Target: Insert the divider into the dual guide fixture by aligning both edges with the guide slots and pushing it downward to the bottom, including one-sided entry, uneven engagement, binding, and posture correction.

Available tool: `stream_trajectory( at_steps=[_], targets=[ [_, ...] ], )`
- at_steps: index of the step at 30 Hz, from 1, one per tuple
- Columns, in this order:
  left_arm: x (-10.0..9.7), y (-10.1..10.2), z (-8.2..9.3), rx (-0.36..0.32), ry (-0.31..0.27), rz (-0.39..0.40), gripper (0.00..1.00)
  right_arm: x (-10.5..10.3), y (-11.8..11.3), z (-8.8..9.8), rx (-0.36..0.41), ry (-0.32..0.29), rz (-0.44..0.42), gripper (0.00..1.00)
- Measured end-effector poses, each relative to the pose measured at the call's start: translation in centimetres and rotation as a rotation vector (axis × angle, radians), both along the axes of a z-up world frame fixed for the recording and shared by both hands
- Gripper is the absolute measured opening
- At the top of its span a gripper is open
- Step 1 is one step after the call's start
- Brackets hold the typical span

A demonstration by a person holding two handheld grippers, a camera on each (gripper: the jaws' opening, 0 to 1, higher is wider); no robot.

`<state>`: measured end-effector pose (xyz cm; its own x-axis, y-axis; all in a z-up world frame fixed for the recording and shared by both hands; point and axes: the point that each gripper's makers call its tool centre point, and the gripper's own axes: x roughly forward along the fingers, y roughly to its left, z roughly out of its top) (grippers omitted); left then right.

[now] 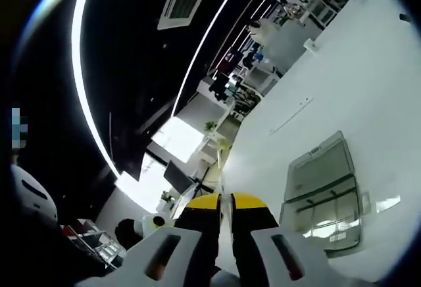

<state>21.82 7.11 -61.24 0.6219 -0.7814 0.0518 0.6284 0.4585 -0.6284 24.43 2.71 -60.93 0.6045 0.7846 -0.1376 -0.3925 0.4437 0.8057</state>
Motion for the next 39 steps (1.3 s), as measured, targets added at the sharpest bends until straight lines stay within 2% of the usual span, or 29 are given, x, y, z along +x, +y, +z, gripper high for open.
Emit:
stream_trajectory(
  at_steps=[3,6,8,17,21,26,33,39],
  targets=[
    [0.3,-0.1,-0.3,0.038,-0.017,-0.027,0.34,-0.1,0.1,0.3,0.002,-0.004,-0.010,0.01],
    [0.7,0.0,-0.6,0.056,-0.033,-0.028,0.37,0.1,-0.1,-0.1,-0.028,-0.006,-0.017,0.01],
    [0.9,-0.1,-0.8,0.061,-0.036,-0.026,0.38,0.3,-0.4,0.1,0.004,0.004,-0.041,0.01],
    [0.4,-0.4,-1.2,0.100,-0.041,-0.031,0.40,0.9,-1.0,-1.0,-0.028,0.031,-0.076,0.01],
    [0.2,-0.5,-1.5,0.145,-0.059,-0.033,0.42,1.0,-1.3,-1.3,-0.038,0.042,-0.092,0.01],
    [0.1,-0.4,-1.4,0.156,-0.073,-0.027,0.45,1.2,-1.8,-1.8,-0.080,0.038,-0.105,0.01],
    [-0.9,-1.1,-2.4,0.256,-0.102,-0.073,0.52,1.1,-2.8,-3.2,-0.130,0.067,-0.150,0.01],
    [-0.5,-0.8,-3.4,0.273,-0.085,-0.065,0.57,1.0,-3.4,-4.0,-0.179,0.086,-0.177,0.01]
  ],
)
